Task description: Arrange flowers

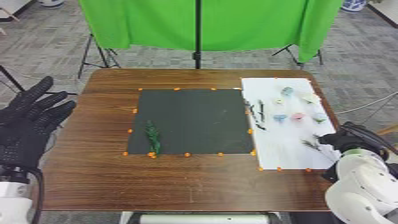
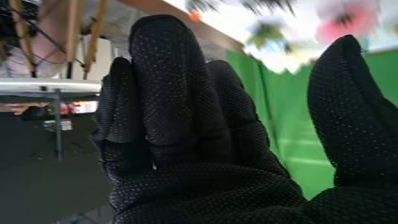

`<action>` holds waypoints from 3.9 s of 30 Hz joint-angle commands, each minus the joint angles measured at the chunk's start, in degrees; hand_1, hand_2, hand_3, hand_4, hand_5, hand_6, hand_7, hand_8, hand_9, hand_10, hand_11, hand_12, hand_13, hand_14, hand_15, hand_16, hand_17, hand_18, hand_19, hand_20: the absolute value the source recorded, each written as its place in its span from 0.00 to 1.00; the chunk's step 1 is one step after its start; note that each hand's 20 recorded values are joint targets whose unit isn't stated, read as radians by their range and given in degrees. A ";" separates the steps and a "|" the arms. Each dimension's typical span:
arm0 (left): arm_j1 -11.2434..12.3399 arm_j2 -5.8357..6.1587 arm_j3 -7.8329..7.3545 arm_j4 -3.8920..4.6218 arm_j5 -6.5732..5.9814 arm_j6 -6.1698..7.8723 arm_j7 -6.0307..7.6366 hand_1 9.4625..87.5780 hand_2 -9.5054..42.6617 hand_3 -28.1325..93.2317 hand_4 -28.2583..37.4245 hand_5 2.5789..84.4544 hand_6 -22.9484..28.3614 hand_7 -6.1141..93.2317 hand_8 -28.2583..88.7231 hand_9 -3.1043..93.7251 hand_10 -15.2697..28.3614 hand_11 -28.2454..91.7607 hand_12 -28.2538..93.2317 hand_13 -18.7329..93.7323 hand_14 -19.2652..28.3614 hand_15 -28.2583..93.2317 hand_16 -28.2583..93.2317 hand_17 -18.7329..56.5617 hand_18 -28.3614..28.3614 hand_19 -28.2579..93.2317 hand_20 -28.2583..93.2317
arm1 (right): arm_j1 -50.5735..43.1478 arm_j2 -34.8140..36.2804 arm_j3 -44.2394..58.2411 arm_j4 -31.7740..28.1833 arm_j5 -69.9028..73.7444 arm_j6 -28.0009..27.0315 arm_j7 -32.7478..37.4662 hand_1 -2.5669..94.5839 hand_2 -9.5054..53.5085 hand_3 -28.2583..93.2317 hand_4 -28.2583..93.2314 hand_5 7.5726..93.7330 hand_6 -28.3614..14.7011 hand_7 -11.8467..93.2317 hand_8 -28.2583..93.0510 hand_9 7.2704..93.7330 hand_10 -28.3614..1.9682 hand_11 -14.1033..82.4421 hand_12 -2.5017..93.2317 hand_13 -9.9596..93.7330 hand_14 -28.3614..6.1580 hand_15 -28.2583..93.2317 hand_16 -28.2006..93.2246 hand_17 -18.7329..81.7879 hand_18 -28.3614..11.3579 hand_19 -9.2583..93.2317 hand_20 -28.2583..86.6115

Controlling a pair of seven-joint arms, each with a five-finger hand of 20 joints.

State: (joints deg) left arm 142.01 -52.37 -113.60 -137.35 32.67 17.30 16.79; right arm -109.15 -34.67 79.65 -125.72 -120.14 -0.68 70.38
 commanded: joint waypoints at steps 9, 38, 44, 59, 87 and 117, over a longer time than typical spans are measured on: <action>-0.88 0.27 0.95 0.50 -0.16 -0.90 -0.71 0.14 0.34 0.86 0.00 0.37 0.61 0.16 0.18 0.32 0.79 0.46 0.32 0.36 0.98 0.67 0.15 0.12 1.00 0.71 0.22 | 0.14 1.74 -0.43 2.92 3.85 -4.89 0.51 0.36 0.09 0.80 0.04 0.51 0.43 0.18 0.16 0.68 0.22 0.40 0.17 0.73 0.32 0.77 0.31 0.56 0.08 1.00 0.37; 0.10 -0.06 0.12 -0.06 -0.28 -0.45 -0.87 0.14 0.34 0.86 0.00 0.37 0.62 0.16 0.18 0.33 0.79 0.46 0.32 0.36 0.98 0.66 0.15 0.12 1.00 0.71 0.22 | 10.34 6.50 -12.93 6.71 -6.35 11.38 -1.36 0.60 0.00 0.78 0.00 0.93 0.65 0.27 0.29 1.00 0.59 0.45 0.21 0.95 0.66 0.69 0.38 0.72 0.26 1.00 0.53; 0.48 0.04 -0.71 -0.50 -0.02 -0.38 -1.10 0.14 0.34 0.86 0.00 0.37 0.61 0.16 0.18 0.33 0.79 0.45 0.32 0.36 0.97 0.66 0.15 0.12 1.00 0.71 0.22 | 17.95 6.47 -16.73 2.19 -6.87 12.25 -3.62 0.60 0.00 0.80 0.00 0.94 0.64 0.27 0.29 1.00 0.59 0.46 0.21 0.96 0.67 0.69 0.39 0.72 0.26 1.00 0.54; -2.24 1.60 -1.20 -0.49 0.48 0.15 -3.54 0.15 0.34 0.86 0.00 0.37 0.62 0.16 0.18 0.33 0.79 0.45 0.33 0.36 0.97 0.66 0.15 0.12 1.00 0.71 0.22 | 63.42 -12.65 -52.76 10.00 0.93 6.37 -12.98 0.60 0.00 0.80 0.00 0.95 0.63 0.27 0.30 1.00 0.61 0.49 0.20 0.97 0.66 0.69 0.40 0.74 0.25 1.00 0.57; -12.28 5.81 3.36 2.85 0.47 -3.30 -3.98 0.15 0.34 0.86 0.00 0.38 0.61 0.16 0.18 0.33 0.79 0.45 0.32 0.36 0.98 0.66 0.15 0.12 1.00 0.71 0.22 | 66.92 -31.47 -66.93 26.98 10.36 -1.27 -10.89 0.59 0.00 0.81 0.00 0.96 0.63 0.27 0.31 1.00 0.63 0.52 0.20 0.98 0.67 0.70 0.41 0.75 0.25 1.00 0.60; -13.68 5.02 5.63 3.21 1.06 -4.32 -4.62 0.15 0.34 0.86 0.00 0.37 0.62 0.17 0.18 0.33 0.79 0.46 0.33 0.36 0.98 0.67 0.15 0.12 1.00 0.71 0.22 | 63.17 -35.00 -66.25 27.69 11.89 -8.88 -8.17 0.49 0.00 0.80 0.01 0.84 0.59 0.25 0.26 1.00 0.59 0.46 0.22 0.95 0.64 0.72 0.40 0.75 0.22 1.00 0.61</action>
State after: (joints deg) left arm 127.02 -46.54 -107.94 -134.18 33.30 13.31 12.81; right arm -45.07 -69.09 12.87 -97.21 -108.13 -8.65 62.26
